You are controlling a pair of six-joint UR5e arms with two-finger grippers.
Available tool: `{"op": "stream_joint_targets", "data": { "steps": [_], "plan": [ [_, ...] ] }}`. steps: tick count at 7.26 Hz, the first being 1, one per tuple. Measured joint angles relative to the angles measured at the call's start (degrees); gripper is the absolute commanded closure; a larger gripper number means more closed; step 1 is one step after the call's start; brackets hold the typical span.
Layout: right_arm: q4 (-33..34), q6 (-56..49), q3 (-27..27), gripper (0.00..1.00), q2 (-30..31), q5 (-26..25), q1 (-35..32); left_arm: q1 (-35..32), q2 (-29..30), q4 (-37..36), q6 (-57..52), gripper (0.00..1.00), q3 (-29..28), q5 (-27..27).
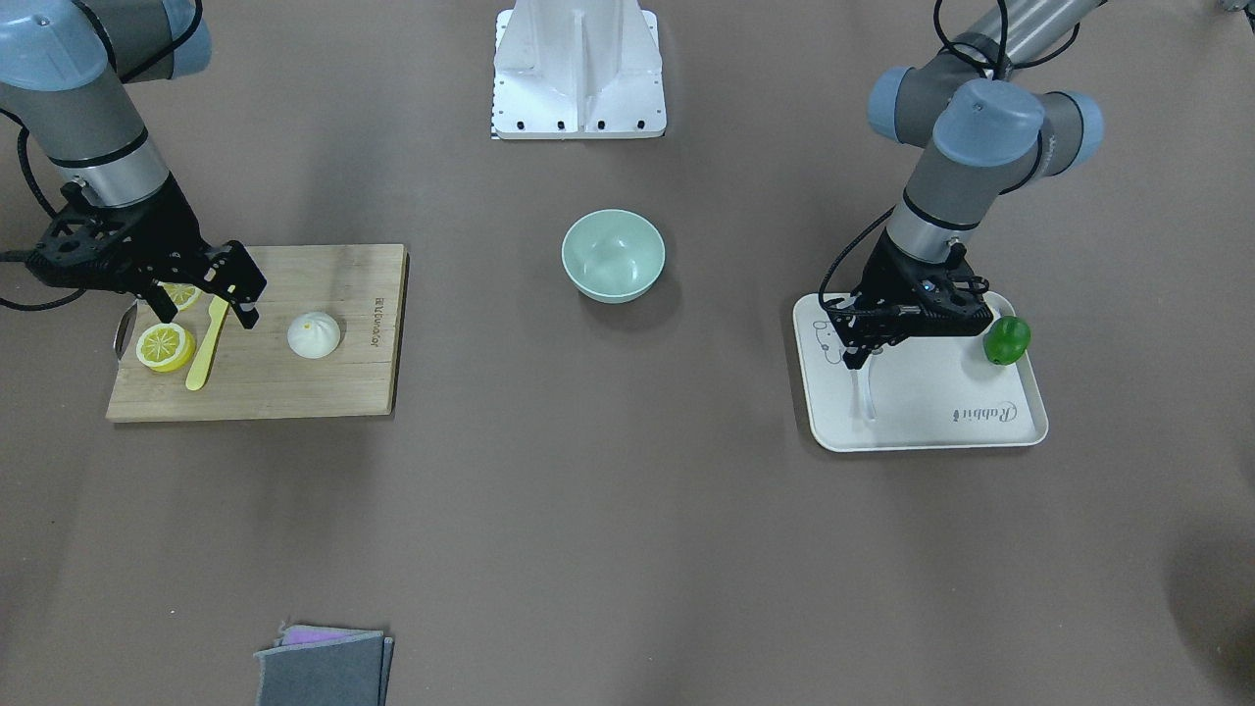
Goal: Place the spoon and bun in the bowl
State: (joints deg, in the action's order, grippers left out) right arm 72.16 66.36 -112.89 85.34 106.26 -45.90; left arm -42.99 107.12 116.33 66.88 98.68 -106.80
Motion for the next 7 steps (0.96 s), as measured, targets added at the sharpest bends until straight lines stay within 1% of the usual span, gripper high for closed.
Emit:
{"op": "stream_joint_targets", "data": {
  "steps": [2, 4, 7],
  "plan": [
    [0.0, 0.0, 0.0, 0.0, 0.0, -0.3, 0.3, 1.3, -0.4, -3.7, -5.7, 0.14, -0.2, 2.1],
    [0.0, 0.0, 0.0, 0.0, 0.1, -1.0, 0.8, 2.8, -0.6, -6.3, -8.5, 0.19, -0.5, 5.3],
    [0.0, 0.0, 0.0, 0.01, 0.2, -1.2, 1.0, 3.4, -0.1, -6.2, -8.9, 0.29, -2.7, 5.7]
  ]
}}
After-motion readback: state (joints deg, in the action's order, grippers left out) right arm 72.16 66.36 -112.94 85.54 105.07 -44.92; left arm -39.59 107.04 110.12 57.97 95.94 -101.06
